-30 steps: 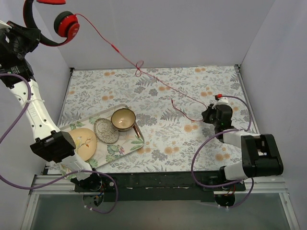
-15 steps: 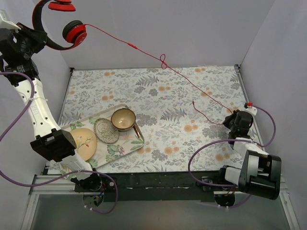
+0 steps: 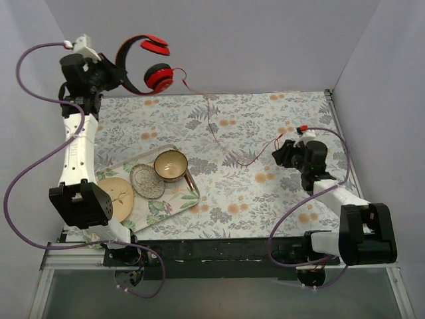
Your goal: Wrap the headphones
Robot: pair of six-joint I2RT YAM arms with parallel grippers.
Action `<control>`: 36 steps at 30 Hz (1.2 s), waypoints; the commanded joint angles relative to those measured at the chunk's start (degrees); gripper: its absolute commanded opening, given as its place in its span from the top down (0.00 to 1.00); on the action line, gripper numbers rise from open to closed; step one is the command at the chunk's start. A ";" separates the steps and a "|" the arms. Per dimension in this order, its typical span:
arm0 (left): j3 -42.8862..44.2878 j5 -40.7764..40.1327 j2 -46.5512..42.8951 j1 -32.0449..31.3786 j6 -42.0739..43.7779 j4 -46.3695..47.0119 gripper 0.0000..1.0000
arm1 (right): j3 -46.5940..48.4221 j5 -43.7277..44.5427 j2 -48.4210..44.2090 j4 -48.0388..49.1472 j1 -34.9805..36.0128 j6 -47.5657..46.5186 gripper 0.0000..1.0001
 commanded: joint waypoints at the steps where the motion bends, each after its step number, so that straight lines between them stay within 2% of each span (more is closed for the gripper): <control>1: -4.01 -0.71 -5.37 -6.22 3.65 1.35 1.00 | 8.79 -5.77 3.04 -5.34 7.22 -10.85 0.42; 2: -4.89 -0.89 -5.46 -7.19 4.01 1.35 1.00 | 10.45 -8.31 3.48 -6.74 7.92 -11.73 0.19; 5: -7.36 0.16 -5.81 -9.92 4.89 0.92 1.00 | 12.13 -10.53 4.36 -6.14 12.05 -15.07 0.11; 10: -6.58 1.13 -6.25 -11.50 5.07 0.48 1.00 | 13.89 -12.38 4.28 -4.38 17.24 -17.10 0.11; 13: -5.08 1.57 -7.39 -11.59 5.33 -0.05 1.00 | 14.95 -9.93 3.14 -4.82 18.65 -17.28 0.11; 17: -2.62 1.57 -8.89 -14.13 5.60 -1.01 1.00 | 17.41 4.11 1.82 -9.74 20.06 -19.71 0.07; 18: -2.27 1.83 -9.32 -14.40 5.51 -1.54 1.00 | 17.15 4.15 0.68 -8.96 20.84 -20.43 0.04; 20: -1.21 2.53 -9.41 -14.75 5.07 -2.25 1.00 | 14.17 -0.39 -0.99 -2.56 22.16 -21.58 0.02; 23: 2.30 4.29 -8.62 -14.76 3.40 -4.00 1.00 | 10.04 -1.13 -3.28 8.14 27.86 -23.78 0.01; 27: 8.71 5.96 -7.22 -14.75 0.86 -6.11 1.00 | 8.45 0.45 1.96 22.58 35.86 -27.46 0.02; 31: 17.14 7.02 -5.72 -14.76 -0.73 -8.05 1.00 | 13.09 3.52 10.15 26.20 36.76 -27.92 0.01; 36: 21.82 7.46 -5.28 -14.76 -1.35 -9.63 1.00 | 17.32 6.16 18.06 29.26 36.76 -23.53 0.02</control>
